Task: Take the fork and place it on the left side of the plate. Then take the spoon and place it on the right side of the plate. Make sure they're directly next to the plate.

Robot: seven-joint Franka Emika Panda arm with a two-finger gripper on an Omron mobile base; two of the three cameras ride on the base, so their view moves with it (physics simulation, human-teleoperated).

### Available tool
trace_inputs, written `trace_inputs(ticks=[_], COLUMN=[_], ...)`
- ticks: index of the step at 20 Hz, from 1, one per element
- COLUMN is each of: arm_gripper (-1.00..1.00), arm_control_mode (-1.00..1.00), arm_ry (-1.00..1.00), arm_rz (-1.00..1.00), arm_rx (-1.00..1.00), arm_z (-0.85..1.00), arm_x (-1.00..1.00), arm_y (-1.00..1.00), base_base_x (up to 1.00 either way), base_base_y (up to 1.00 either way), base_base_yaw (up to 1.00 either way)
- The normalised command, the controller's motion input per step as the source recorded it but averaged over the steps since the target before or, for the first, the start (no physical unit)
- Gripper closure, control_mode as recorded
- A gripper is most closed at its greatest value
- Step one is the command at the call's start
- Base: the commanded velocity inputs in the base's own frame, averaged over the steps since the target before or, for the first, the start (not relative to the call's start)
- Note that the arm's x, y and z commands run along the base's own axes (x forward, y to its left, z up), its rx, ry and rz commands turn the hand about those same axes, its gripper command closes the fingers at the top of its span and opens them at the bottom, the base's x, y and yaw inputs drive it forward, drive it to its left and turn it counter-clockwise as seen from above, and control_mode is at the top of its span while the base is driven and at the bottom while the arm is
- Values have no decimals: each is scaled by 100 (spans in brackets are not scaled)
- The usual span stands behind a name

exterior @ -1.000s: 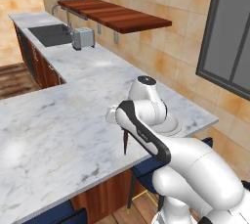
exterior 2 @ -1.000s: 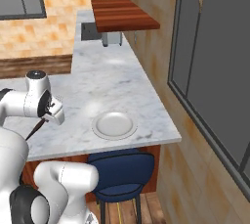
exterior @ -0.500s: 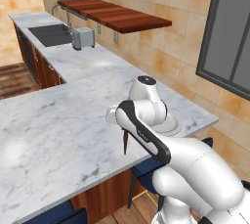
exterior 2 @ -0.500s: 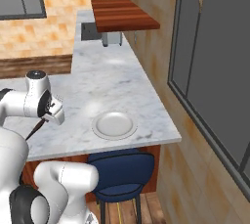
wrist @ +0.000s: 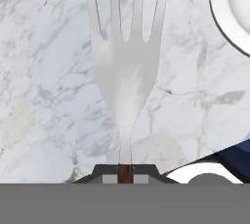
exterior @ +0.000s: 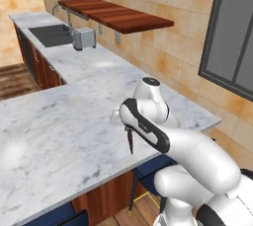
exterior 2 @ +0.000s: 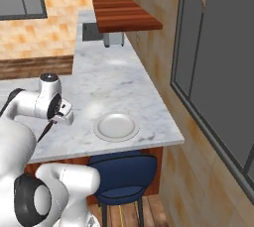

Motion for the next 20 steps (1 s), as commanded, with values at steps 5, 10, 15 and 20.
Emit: trace_inputs(ticks=[5,10,15,20], arm_gripper=[100,100,100,100], arm_control_mode=[-100,-100,-100,-100], arm_ry=[28,28,10,3], arm_rz=[16,6,14,23], arm_rx=[-9,-16,-21,-19], arm_z=[-11,-15,-34,-47], arm_x=[64,68,40,13], arm_y=[-7,2,-5,-9], base_base_x=[0,0,0,0], base_base_y=[0,0,0,0], base_base_yaw=[0,0,0,0])
